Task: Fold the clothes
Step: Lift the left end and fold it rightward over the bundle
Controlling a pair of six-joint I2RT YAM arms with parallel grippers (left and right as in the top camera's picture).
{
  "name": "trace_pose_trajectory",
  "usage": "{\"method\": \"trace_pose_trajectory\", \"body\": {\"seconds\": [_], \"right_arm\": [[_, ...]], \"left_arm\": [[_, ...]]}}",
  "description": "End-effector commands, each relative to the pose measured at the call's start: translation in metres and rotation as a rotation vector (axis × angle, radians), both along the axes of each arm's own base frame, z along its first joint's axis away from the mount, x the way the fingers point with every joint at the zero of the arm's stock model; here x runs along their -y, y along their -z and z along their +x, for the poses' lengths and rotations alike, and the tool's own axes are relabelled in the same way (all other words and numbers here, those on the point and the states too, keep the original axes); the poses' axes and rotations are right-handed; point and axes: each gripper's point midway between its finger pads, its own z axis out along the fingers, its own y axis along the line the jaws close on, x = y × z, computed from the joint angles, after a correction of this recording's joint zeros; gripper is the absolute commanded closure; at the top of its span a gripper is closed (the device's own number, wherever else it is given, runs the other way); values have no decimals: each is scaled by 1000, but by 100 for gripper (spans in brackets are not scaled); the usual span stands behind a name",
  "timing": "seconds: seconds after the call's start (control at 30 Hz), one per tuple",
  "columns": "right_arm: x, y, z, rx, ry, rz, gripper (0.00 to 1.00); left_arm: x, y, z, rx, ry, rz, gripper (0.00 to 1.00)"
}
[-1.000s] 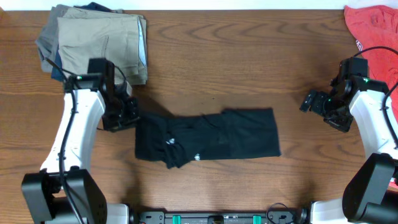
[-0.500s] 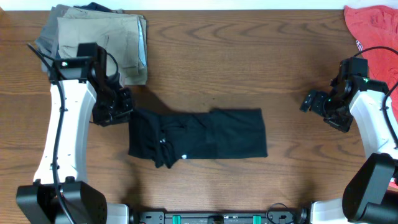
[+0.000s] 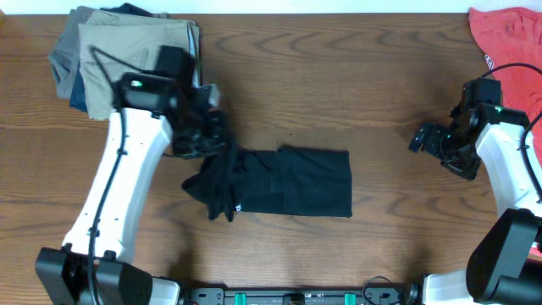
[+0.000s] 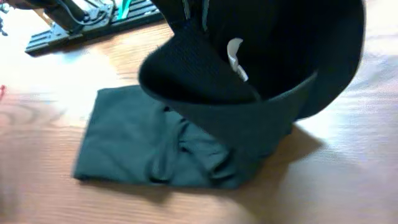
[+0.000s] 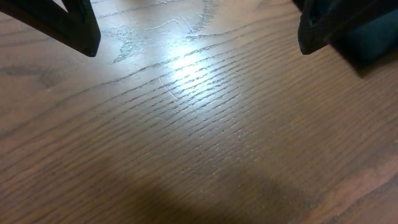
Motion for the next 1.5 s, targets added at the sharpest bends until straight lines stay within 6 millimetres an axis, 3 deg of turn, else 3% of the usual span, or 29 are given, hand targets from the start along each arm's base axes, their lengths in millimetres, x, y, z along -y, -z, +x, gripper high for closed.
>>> {"method": "trace_pose_trajectory", "body": {"seconds": [0.0,0.3,0.5,0.67,1.03,1.47], "right_arm": [[3,-9,4,29,-6,-8,1],[3,-9,4,29,-6,-8,1],[3,-9,4,29,-6,-8,1],[3,-9,4,29,-6,-8,1],[3,-9,4,29,-6,-8,1],[3,-9,4,29,-6,-8,1]], "left_arm": [[31,-13,1,34,-11,-50,94],[99,-5,1,90,56,-62,94],[142,14,5,107,118,-85,94],[165,33,3,88,157,-81,94],[177,28,-3,77,178,-129,94],[185,-8,2,112,187,-174,94]]}}
